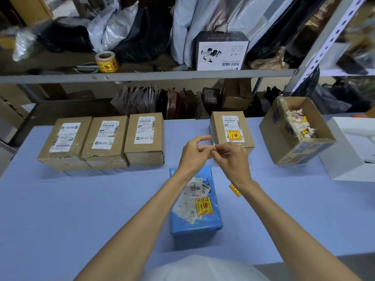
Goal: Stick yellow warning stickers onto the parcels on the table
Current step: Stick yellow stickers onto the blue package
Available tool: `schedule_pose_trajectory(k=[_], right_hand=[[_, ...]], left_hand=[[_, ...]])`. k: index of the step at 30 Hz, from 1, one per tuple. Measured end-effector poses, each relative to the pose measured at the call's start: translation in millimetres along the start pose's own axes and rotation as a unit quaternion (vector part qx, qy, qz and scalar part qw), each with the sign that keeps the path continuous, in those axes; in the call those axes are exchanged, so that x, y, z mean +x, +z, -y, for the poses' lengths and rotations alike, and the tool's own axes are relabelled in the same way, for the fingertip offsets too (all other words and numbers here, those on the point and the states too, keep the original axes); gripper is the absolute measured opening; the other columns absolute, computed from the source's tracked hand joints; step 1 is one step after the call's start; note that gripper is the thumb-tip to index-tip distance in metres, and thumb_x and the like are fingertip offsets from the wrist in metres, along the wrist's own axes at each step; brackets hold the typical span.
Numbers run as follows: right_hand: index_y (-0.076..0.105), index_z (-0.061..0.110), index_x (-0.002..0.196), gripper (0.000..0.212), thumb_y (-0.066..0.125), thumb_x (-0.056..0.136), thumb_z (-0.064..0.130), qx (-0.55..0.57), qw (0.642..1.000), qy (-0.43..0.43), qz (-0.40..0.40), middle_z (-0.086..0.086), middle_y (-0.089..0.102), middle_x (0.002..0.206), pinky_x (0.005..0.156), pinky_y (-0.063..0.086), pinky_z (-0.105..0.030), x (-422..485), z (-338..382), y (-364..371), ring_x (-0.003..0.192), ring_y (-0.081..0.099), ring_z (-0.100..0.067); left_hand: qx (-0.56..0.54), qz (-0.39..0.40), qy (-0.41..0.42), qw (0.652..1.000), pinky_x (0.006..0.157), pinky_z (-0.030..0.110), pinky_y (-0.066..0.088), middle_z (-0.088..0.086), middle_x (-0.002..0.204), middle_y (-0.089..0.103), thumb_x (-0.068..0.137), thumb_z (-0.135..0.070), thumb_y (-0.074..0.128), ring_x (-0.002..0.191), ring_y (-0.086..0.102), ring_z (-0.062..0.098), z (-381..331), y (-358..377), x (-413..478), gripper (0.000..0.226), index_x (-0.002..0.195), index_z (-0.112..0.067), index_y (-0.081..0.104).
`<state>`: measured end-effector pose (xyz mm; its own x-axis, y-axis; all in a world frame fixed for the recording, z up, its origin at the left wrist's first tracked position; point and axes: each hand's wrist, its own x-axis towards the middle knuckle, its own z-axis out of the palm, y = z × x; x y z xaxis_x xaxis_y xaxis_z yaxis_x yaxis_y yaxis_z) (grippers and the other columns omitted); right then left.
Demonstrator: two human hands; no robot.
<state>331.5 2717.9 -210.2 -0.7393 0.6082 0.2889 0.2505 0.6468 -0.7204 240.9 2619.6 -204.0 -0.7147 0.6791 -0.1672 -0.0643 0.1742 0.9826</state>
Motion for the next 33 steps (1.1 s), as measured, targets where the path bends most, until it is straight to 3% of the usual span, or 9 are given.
schedule_pose_trajectory(k=[5,9,12,20,22,27,33], right_hand=[[0.075,0.007,0.087,0.009,0.073,0.082,0.014,0.006,0.999,0.041,-0.010,-0.002,0.072,0.074,0.069,0.056,-0.032,2.8,-13.3,-22.3,0.069,0.067,-0.013],[0.074,0.009,0.079,0.003,0.072,0.079,0.011,-0.026,0.996,0.072,-0.045,-0.001,0.070,0.068,0.066,0.055,-0.031,15.1,-27.5,-56.7,0.064,0.066,-0.014],[0.073,0.009,0.074,0.002,0.071,0.075,0.010,-0.066,0.990,0.101,-0.067,-0.003,0.071,0.067,0.063,0.053,-0.029,24.3,-44.6,-87.4,0.062,0.064,-0.014],[0.075,0.007,0.076,0.005,0.070,0.075,0.005,-0.132,0.966,0.167,-0.143,-0.005,0.074,0.074,0.068,0.050,-0.027,43.8,-108.7,-174.6,0.071,0.066,-0.016],[0.074,0.009,0.076,0.003,0.072,0.074,0.007,-0.137,0.961,0.187,-0.149,-0.003,0.074,0.075,0.069,0.049,-0.026,56.0,-126.0,-193.0,0.073,0.066,-0.017],[0.072,0.016,0.081,0.010,0.076,0.072,0.014,-0.148,0.952,0.231,-0.133,-0.001,0.074,0.082,0.076,0.054,-0.040,101.2,-167.9,-220.6,0.083,0.067,-0.024],[0.069,0.007,0.090,0.021,0.078,0.071,0.005,-0.126,0.951,0.252,-0.127,-0.011,0.072,0.088,0.082,0.053,-0.041,140.5,-204.9,-224.5,0.085,0.067,-0.028]], left_hand=[[0.058,0.018,-0.022,0.998,0.086,0.032,0.056,0.009,0.099,0.073,0.084,-0.015,0.064,0.090,0.070,0.015,-14.4,20.0,12.5,0.026,0.111,-0.013,0.063],[0.162,0.065,0.038,0.984,0.080,0.031,0.055,0.004,0.089,0.072,0.083,-0.009,0.062,0.082,0.069,0.016,-31.1,50.0,39.6,0.017,0.097,-0.014,0.070],[0.298,0.129,0.114,0.939,0.077,0.026,0.047,-0.002,0.089,0.069,0.084,-0.010,0.057,0.086,0.063,0.013,-49.2,82.2,64.7,0.020,0.097,-0.015,0.072],[0.472,0.233,0.195,0.827,0.083,0.042,0.053,0.010,0.107,0.069,0.086,-0.014,0.050,0.101,0.062,0.029,-88.4,193.1,115.1,0.025,0.105,-0.014,0.067],[0.472,0.246,0.198,0.823,0.085,0.042,0.053,0.011,0.108,0.069,0.085,-0.016,0.053,0.102,0.062,0.031,-96.2,217.7,129.2,0.025,0.105,-0.014,0.067],[0.469,0.256,0.187,0.824,0.080,0.035,0.052,0.011,0.107,0.068,0.084,-0.017,0.059,0.100,0.062,0.028,-112.9,258.7,169.2,0.026,0.108,-0.010,0.066],[0.464,0.248,0.166,0.834,0.081,0.039,0.054,0.011,0.106,0.069,0.085,-0.015,0.059,0.097,0.063,0.028,-111.1,273.3,206.4,0.025,0.108,-0.010,0.067]])
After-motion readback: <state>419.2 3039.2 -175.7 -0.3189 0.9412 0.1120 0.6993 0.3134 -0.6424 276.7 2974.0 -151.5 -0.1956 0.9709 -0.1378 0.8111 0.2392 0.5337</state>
